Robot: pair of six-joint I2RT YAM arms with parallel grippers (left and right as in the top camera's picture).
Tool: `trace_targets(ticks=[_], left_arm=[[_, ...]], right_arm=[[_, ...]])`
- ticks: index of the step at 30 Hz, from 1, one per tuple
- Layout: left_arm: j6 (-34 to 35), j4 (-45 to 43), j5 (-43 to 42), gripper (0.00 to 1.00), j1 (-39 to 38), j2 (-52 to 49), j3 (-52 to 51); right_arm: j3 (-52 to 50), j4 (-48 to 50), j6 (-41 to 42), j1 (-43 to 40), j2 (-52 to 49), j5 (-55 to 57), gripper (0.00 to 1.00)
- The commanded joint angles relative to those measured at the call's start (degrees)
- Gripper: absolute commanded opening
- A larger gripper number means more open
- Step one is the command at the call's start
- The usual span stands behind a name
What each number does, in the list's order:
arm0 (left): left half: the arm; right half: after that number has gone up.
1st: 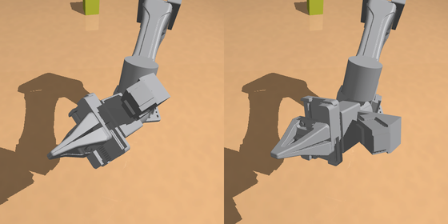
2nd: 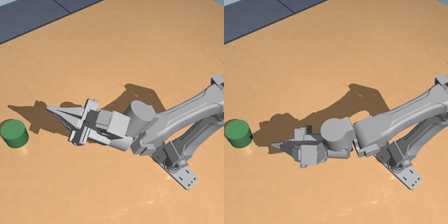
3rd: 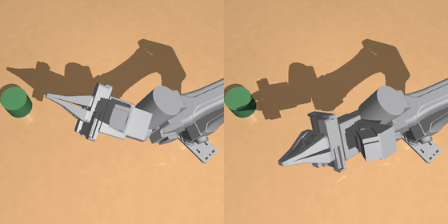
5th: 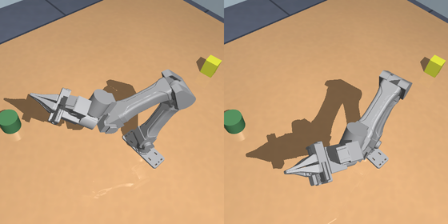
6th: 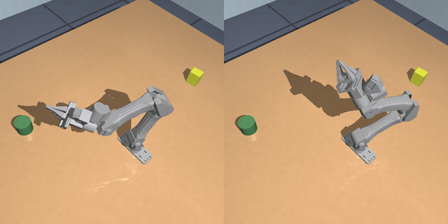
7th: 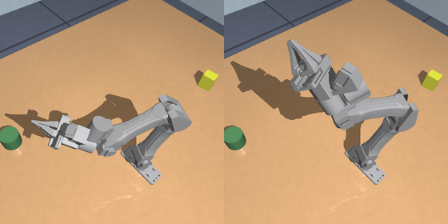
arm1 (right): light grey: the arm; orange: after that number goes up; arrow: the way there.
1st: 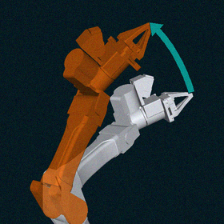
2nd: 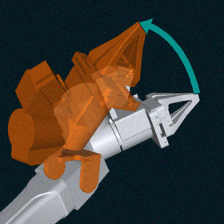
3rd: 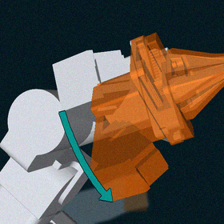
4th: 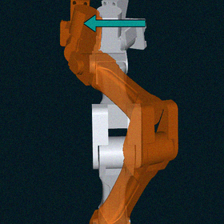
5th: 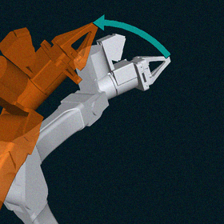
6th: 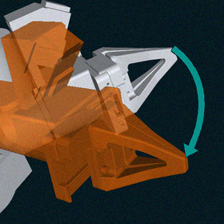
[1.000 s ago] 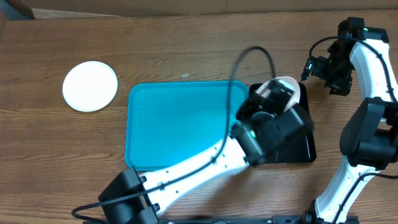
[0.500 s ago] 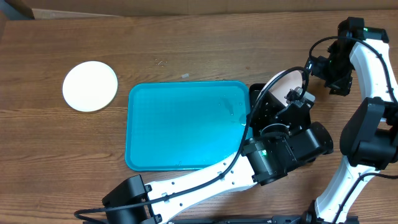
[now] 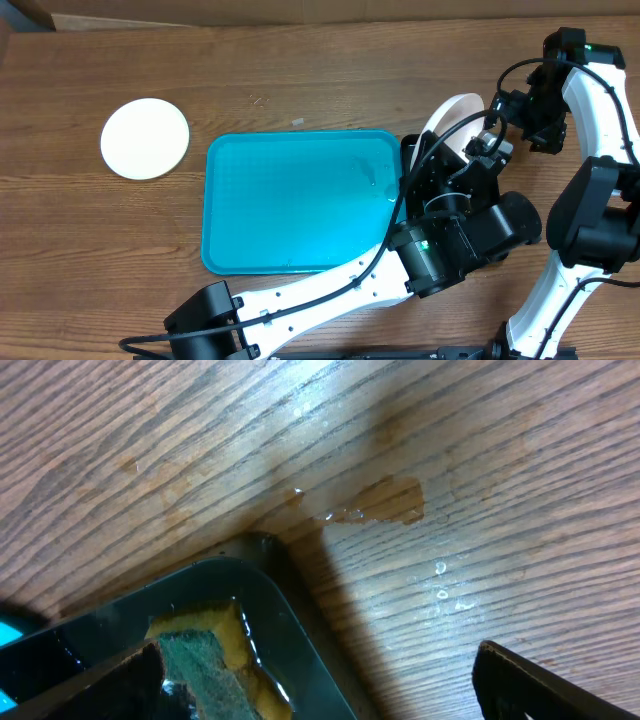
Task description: Clean dirty plates on tray and stack at the side
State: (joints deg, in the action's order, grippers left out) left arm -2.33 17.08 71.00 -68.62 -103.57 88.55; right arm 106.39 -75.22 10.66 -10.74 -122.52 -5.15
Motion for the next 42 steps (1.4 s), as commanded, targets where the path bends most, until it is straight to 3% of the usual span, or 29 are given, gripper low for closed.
trace_targets(ticks=[1,6,12,15,20,26,31,38,42], left_arm=[[-5.0,-0.9,3.0,0.04,-0.1,1.5,1.6],[-10.8,-3.0,5.6,0.04,0.7,1.5,1.6],[-12.0,-4.9,2.5,0.04,1.4,1.5,1.6],[-8.2,-3.7,2.1,0.04,2.1,1.5,1.6],[3.6,5.1,-7.0,0.04,5.2,1.5,1.6],[17.4,15.2,-27.4,0.04,13.0,1.5,1.6],[24.5,20.0,-46.0,0.04,24.2,1.5,1.6],[26.4,23.4,-78.4,0.04,46.4,1.5,1.6],[26.3,26.4,-85.8,0.04,59.6,1.5,1.6]], right_arm=[[0.9,0.2,0.3,0.1,2.0,0.0,1.00],[0.9,0.2,0.3,0.1,2.0,0.0,1.00],[0.9,0.1,0.3,0.1,2.0,0.0,1.00],[0.9,0.2,0.3,0.1,2.0,0.0,1.00],[0.9,0.2,0.3,0.1,2.0,0.0,1.00],[0.9,0.2,0.3,0.1,2.0,0.0,1.00],[0.9,0.2,0.3,0.1,2.0,0.0,1.00],[0.9,0.1,0.3,0.1,2.0,0.0,1.00],[0.9,0.2,0.3,0.1,2.0,0.0,1.00]])
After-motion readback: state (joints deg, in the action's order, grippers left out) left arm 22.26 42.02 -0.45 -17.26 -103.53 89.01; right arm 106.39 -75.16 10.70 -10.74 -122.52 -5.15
